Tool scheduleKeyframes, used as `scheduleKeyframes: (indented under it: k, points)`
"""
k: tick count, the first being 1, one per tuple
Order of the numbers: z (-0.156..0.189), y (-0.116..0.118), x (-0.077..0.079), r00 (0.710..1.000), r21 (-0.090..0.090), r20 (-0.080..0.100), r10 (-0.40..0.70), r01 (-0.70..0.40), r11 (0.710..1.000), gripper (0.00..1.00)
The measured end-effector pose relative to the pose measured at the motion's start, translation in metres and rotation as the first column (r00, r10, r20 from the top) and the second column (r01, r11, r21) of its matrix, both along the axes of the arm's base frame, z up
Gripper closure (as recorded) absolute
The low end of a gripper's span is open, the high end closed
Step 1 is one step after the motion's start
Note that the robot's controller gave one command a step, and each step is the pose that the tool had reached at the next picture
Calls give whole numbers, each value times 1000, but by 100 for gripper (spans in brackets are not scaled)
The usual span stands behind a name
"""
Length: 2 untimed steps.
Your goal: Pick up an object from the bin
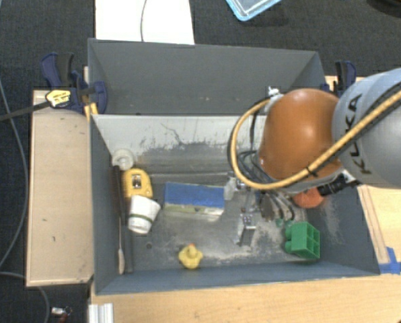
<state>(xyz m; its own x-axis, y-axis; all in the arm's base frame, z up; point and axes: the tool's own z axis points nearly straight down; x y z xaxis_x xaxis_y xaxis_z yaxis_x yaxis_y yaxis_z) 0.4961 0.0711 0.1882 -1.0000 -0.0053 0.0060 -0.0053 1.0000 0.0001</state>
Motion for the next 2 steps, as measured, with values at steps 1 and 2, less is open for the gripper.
scheduleKeyframes:
  k: [1,2]
  points:
    - [4,0,2,1000,1,8,-3,3,1000,0]
    - [-47,-40,30,1000,2,16,-17,17,1000,0]
